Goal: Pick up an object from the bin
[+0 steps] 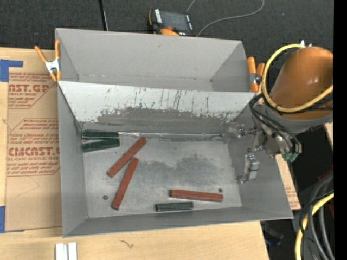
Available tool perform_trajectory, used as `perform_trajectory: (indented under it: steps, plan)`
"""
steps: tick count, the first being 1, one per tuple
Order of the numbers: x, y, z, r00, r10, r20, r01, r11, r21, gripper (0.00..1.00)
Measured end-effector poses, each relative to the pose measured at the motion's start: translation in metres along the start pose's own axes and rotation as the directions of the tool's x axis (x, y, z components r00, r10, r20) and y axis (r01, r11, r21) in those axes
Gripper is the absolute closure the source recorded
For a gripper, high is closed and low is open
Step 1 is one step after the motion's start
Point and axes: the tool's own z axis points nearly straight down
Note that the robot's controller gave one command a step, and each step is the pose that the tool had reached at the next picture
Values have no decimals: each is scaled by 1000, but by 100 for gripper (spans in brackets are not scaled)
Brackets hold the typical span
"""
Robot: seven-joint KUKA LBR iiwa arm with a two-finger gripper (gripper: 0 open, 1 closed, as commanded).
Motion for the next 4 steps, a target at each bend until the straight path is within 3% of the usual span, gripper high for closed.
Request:
perform_trajectory:
  steps: [1, 2, 3, 4]
  plan:
    - [1, 38, 43, 992, -126, -4, 126, 992, -1, 0]
    - [24, 52, 148, 981, -194, 5, 194, 981, 1, 0]
    - [25, 52, 146, 981, -192, 1, 192, 981, 1, 100]
    - [16, 53, 12, 979, -204, 6, 204, 979, 4, 100]
